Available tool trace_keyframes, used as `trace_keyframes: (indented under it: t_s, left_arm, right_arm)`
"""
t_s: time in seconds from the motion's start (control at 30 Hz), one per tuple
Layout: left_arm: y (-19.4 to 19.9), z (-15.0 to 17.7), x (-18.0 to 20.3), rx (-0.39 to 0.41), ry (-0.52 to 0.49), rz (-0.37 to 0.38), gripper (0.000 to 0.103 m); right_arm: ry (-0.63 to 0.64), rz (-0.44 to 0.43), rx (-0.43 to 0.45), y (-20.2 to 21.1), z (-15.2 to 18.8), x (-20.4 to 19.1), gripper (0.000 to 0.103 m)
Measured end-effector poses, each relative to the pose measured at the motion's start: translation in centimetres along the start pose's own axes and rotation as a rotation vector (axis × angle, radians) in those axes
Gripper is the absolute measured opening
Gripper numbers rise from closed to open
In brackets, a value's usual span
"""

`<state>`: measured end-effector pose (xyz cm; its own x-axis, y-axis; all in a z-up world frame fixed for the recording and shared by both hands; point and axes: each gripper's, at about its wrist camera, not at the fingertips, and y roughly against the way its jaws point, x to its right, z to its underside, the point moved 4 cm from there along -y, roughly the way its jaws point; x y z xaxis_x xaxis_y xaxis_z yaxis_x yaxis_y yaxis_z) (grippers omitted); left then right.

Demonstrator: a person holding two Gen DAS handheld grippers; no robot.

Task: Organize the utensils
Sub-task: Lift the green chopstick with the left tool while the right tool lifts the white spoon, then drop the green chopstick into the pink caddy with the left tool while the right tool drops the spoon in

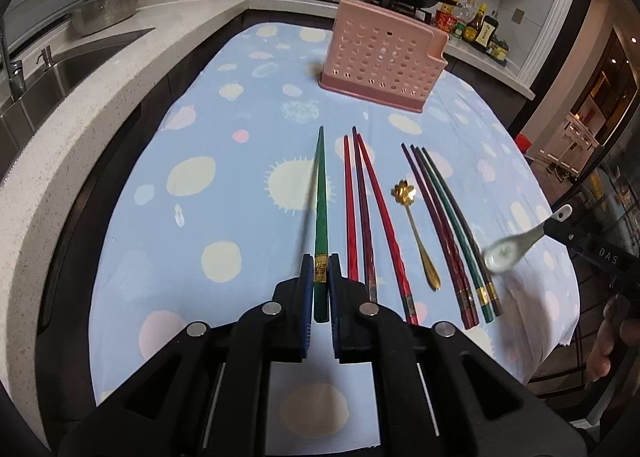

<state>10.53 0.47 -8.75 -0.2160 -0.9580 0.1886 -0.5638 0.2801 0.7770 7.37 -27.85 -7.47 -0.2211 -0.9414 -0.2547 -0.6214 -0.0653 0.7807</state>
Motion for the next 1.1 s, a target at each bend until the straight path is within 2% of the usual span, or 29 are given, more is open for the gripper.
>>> trace_keyframes:
  t_s: [0.27, 0.57, 0.73, 1.1]
  left_arm:
    - [3.4, -5.6, -0.2, 0.136, -0.001, -0.001, 0.007]
    - [4.9, -12.1, 0.3, 0.260, -0.014, 0.003, 0.007]
    - [4.8, -15.8, 0.9, 0.304, -0.036, 0.009, 0.007]
    - [6.3, -23.2, 2.8, 0.395, -0.060, 0.089, 0.007]
  right_arm:
    - [0.013, -0.031, 0.047, 1.0, -2.1, -0.9, 0.006]
    - [0.018, -0.074, 0.073, 0.9, -5.0, -2.1, 0.006]
    - [0.024, -0.084, 0.092, 0.3, -7.4, -2.5, 0.006]
    - [0.007, -0.127, 0.153, -1.3, -14.8, -3.2, 0.006]
